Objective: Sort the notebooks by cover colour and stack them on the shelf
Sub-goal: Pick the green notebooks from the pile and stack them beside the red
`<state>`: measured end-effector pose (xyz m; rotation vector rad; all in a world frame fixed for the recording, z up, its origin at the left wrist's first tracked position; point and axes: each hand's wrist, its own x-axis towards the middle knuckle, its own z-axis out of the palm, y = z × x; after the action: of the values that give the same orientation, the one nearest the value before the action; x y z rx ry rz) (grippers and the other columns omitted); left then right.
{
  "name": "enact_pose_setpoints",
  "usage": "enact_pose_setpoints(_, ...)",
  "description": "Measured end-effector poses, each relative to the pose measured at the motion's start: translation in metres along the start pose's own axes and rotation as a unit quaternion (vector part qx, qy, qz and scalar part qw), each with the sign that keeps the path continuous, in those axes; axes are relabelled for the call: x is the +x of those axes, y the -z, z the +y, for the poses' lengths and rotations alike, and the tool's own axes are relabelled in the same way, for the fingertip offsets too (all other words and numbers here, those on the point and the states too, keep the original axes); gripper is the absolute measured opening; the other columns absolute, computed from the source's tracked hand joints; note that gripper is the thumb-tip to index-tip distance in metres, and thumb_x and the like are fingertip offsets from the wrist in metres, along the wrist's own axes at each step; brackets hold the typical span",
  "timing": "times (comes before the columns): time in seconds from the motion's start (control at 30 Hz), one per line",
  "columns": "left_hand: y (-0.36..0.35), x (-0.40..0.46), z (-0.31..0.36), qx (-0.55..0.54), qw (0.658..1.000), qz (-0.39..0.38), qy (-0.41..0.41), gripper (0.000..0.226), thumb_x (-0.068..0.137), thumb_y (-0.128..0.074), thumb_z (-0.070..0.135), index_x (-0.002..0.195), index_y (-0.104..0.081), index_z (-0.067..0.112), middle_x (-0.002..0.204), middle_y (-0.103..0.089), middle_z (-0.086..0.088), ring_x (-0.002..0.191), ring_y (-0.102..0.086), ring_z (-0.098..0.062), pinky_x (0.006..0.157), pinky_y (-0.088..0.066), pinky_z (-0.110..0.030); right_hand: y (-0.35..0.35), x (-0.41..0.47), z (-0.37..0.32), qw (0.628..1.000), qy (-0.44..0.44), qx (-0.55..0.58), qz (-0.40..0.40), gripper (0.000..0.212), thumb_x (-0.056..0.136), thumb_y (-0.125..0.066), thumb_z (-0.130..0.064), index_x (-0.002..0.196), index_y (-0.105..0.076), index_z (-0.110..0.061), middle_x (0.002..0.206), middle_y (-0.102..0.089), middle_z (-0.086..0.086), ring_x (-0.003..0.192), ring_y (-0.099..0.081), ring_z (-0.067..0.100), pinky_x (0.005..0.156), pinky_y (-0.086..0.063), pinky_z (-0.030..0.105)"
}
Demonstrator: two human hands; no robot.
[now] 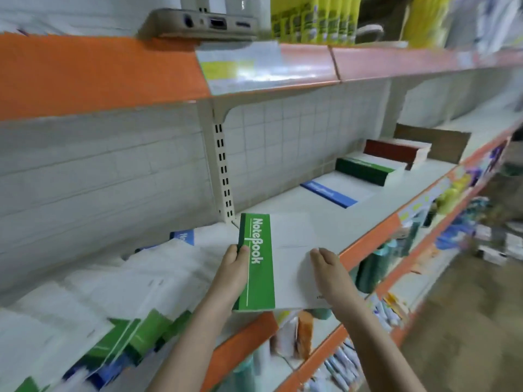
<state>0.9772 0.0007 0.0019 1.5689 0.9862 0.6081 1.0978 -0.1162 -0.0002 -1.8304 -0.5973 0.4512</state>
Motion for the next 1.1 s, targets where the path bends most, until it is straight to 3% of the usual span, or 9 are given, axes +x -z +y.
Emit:
enact_pose_setpoints(0.17,-0.077,0.012,0.013,0.012,0.999,-0.047,-0.014,0.029,0.102,-0.032,0.033,0.094,-0.053,0.014,0.092,-0.064,-0.009,0.078,-0.062,-0.019,0.070,-0.049,-0.030,0.064,0.022,0.032,0.998,-0.045,0.034,0.028,0.029,0.101,-0.032,-0.026,0.094,-0.053,-0.008,0.084,-0.048,0.006,0.077,-0.044,0.018,0.054,-0.033,0.027)
enact_pose_setpoints(0.33,-0.159,0.014,0.023,0.016,0.994,-0.102,-0.031,0.030,0.102,-0.033,0.031,0.097,-0.055,0.011,0.090,-0.064,-0.006,0.078,-0.062,-0.018,0.068,-0.048,-0.028,0.131,0.034,0.066,0.994,-0.056,0.027,0.086,0.029,0.100,-0.032,-0.024,0.078,-0.044,-0.011,0.076,-0.041,0.006,0.074,-0.040,0.020,0.062,-0.030,0.029)
enact_pose_setpoints(0.47,-0.216,0.005,0.030,0.000,0.988,-0.150,-0.032,0.026,0.102,-0.036,0.026,0.086,-0.055,0.017,0.087,-0.065,-0.002,0.074,-0.061,-0.012,0.062,-0.045,-0.023,0.180,0.031,0.090,0.987,-0.071,0.005,0.146,0.026,0.100,-0.034,-0.023,0.089,-0.052,-0.009,0.080,-0.049,0.006,0.071,-0.043,0.016,0.056,-0.032,0.027)
enact_pose_setpoints(0.53,-0.241,0.000,0.033,-0.005,0.984,-0.176,-0.028,0.026,0.102,-0.036,0.025,0.087,-0.056,0.021,0.086,-0.066,0.003,0.074,-0.063,-0.009,0.061,-0.048,-0.022,0.201,0.027,0.102,0.982,-0.084,0.017,0.166,0.025,0.100,-0.034,-0.023,0.091,-0.053,-0.009,0.083,-0.051,0.004,0.077,-0.045,0.016,0.065,-0.034,0.027)
enact_pose_setpoints(0.67,-0.289,-0.007,0.040,0.032,0.969,-0.242,-0.028,0.028,0.103,-0.032,0.030,0.110,-0.056,0.017,0.105,-0.065,-0.007,0.096,-0.063,-0.023,0.088,-0.051,-0.038,0.239,0.024,0.124,0.969,-0.111,0.016,0.218,0.034,0.100,-0.034,-0.019,0.104,-0.055,0.007,0.095,-0.056,0.014,0.087,-0.048,0.024,0.074,-0.036,0.030)
enact_pose_setpoints(0.77,-0.325,-0.009,0.045,0.043,0.958,-0.282,-0.025,0.025,0.103,-0.031,0.031,0.108,-0.051,0.018,0.108,-0.061,-0.006,0.101,-0.060,-0.024,0.094,-0.047,-0.039,0.268,0.024,0.139,0.958,-0.134,0.016,0.252,0.034,0.100,-0.034,-0.020,0.105,-0.055,0.005,0.104,-0.059,0.018,0.091,-0.052,0.027,0.075,-0.038,0.030)
enact_pose_setpoints(0.93,-0.386,-0.002,0.051,0.036,0.947,-0.317,-0.045,0.029,0.103,-0.032,0.030,0.103,-0.056,0.014,0.096,-0.064,-0.004,0.085,-0.061,-0.015,0.073,-0.049,-0.026,0.314,0.040,0.159,0.947,-0.139,0.010,0.288,0.035,0.100,-0.033,-0.020,0.103,-0.057,0.006,0.103,-0.063,0.020,0.095,-0.058,0.033,0.073,-0.038,0.030)
enact_pose_setpoints(1.03,-0.420,0.012,0.059,0.034,0.944,-0.324,-0.050,0.028,0.103,-0.031,0.028,0.096,-0.056,0.016,0.086,-0.062,0.003,0.074,-0.057,-0.005,0.052,-0.044,-0.015,0.334,0.060,0.168,0.944,-0.145,0.018,0.297,0.032,0.100,-0.033,-0.021,0.095,-0.058,-0.002,0.092,-0.061,0.010,0.081,-0.054,0.021,0.065,-0.036,0.028)
enact_pose_setpoints(1.1,-0.440,0.025,0.069,0.041,0.943,-0.327,-0.049,0.028,0.103,-0.030,0.029,0.093,-0.055,0.020,0.083,-0.060,0.007,0.073,-0.056,-0.003,0.049,-0.041,-0.017,0.349,0.079,0.170,0.943,-0.148,0.025,0.298,0.030,0.100,-0.033,-0.022,0.091,-0.056,-0.006,0.090,-0.059,0.008,0.078,-0.051,0.017,0.062,-0.035,0.027)
